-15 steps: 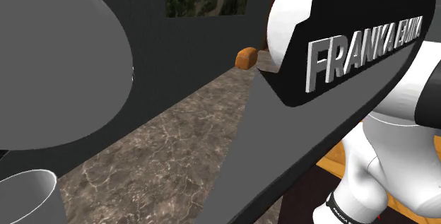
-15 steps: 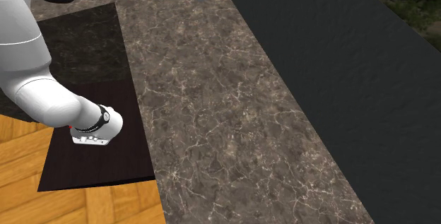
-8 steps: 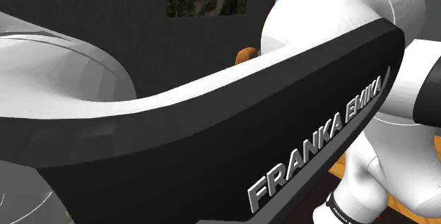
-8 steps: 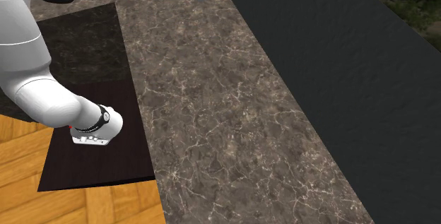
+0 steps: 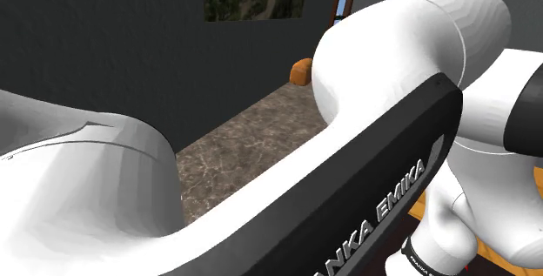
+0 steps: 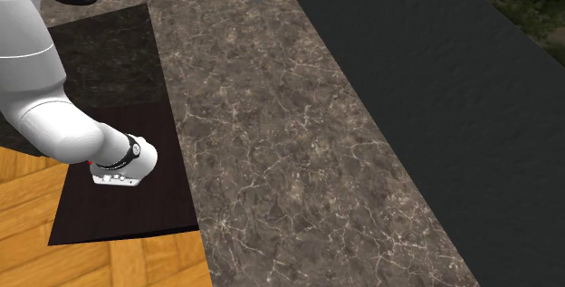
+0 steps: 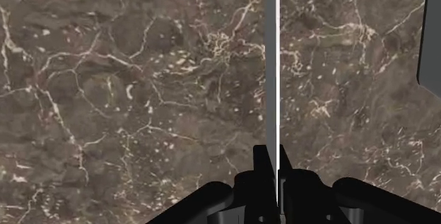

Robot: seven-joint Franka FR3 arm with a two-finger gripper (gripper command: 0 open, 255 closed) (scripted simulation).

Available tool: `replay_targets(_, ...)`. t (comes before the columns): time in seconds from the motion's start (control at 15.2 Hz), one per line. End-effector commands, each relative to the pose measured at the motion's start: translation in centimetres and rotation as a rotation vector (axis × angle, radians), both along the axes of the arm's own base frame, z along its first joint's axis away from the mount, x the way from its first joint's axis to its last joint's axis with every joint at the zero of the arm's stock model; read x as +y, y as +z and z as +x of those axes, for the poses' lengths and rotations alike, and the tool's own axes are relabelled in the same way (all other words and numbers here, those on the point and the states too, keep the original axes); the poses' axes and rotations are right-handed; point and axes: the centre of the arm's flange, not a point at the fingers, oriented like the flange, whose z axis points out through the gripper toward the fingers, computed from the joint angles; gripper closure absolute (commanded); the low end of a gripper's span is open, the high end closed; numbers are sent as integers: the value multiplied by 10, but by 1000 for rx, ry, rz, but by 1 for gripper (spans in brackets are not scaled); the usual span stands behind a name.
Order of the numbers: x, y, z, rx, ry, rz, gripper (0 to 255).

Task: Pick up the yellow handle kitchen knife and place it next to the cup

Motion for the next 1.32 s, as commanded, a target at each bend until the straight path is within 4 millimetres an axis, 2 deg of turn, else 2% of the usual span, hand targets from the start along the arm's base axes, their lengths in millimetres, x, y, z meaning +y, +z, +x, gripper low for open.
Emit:
replay_targets(0.0,0,-10,0,0,0,1,255)
replay_targets(1.12,0,-100,0,0,0,1,255)
replay_targets(1.25,0,-102,0,0,0,1,255)
